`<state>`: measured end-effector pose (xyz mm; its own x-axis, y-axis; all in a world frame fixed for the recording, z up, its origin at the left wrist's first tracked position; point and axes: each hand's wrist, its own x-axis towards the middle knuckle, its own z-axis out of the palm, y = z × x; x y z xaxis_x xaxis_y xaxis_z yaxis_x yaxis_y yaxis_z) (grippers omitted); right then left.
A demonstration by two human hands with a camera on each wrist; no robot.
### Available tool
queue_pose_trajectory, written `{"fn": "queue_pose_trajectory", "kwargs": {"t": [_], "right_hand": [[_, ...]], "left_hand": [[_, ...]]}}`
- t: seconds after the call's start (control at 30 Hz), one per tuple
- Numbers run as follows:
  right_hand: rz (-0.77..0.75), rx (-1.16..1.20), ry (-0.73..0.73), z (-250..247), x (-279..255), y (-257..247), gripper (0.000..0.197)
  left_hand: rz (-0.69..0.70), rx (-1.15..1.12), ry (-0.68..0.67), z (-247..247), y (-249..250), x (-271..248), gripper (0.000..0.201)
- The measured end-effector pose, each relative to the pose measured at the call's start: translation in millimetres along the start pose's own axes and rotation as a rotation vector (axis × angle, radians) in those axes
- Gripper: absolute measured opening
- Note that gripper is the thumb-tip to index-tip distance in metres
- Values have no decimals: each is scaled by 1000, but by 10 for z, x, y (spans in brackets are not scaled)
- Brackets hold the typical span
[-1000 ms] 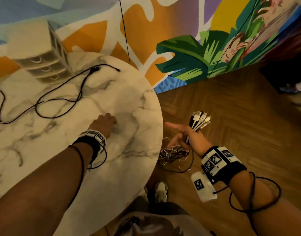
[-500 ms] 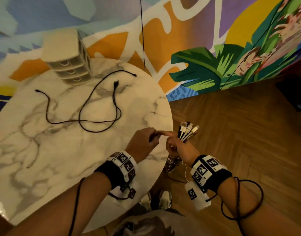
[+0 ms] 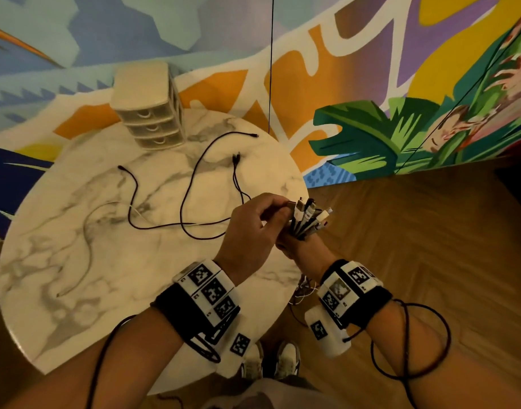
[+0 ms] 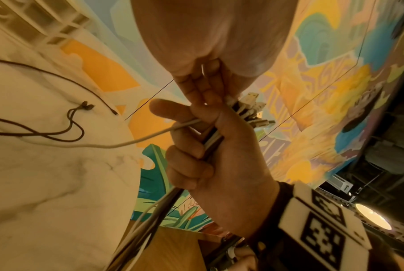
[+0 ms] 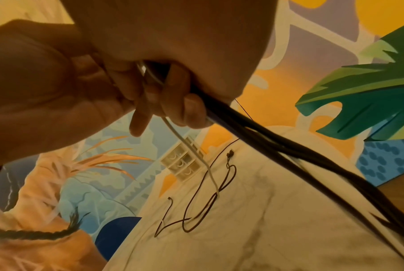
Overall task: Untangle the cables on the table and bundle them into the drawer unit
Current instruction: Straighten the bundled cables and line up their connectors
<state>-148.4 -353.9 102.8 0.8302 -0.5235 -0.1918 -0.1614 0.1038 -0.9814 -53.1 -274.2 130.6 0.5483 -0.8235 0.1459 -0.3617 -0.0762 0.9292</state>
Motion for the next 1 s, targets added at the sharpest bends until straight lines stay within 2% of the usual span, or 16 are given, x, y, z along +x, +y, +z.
{"fn": "queue_pose_trajectory", "kwargs": {"t": [0.13,0.27,0.3,0.37,0.4,0.43,0.53,0.6,0.67,0.73,0.8,0.97,1.0], "right_hand": [[-49,-71,-5,37,-15,-51,43],[-121,-118,86,129,41,-32,15],[-104,-80,96,149,58,-28,18],[-20,-55,122,154,88,-1,36],[27,-81,151,147,86,-20,45],[45,-86,184,129,85,-36,49],[-20,-73,213,108,68,-111,44],[-68,39,205,119,84,-127,45],[-20,204,219,127,117,-159,48],[18,357,260,61,131,-201,52],[23,415,304,-33,129,-247,53],[-70,380,397,-176,154,-273,48],[-86,371,433,-199,166,-259,48]], "left_hand": [[9,-49,13,-35,42,-26,12],[52,-93,38,-32,97,-71,8],[48,-97,68,-37,71,-78,8],[-44,-141,119,-51,-78,-90,14],[-127,-189,88,-68,-176,-97,16],[-215,-213,-11,-82,-290,-116,19],[-359,32,-468,-22,-651,-258,21],[-385,158,-578,49,-865,-400,6],[-438,272,-592,19,-1215,-535,17],[-508,386,-520,-166,-1563,-607,26],[-527,477,-383,-487,-1741,-534,27],[-347,551,108,-1271,-1557,135,20],[-324,579,131,-1292,-1554,172,21]]}}
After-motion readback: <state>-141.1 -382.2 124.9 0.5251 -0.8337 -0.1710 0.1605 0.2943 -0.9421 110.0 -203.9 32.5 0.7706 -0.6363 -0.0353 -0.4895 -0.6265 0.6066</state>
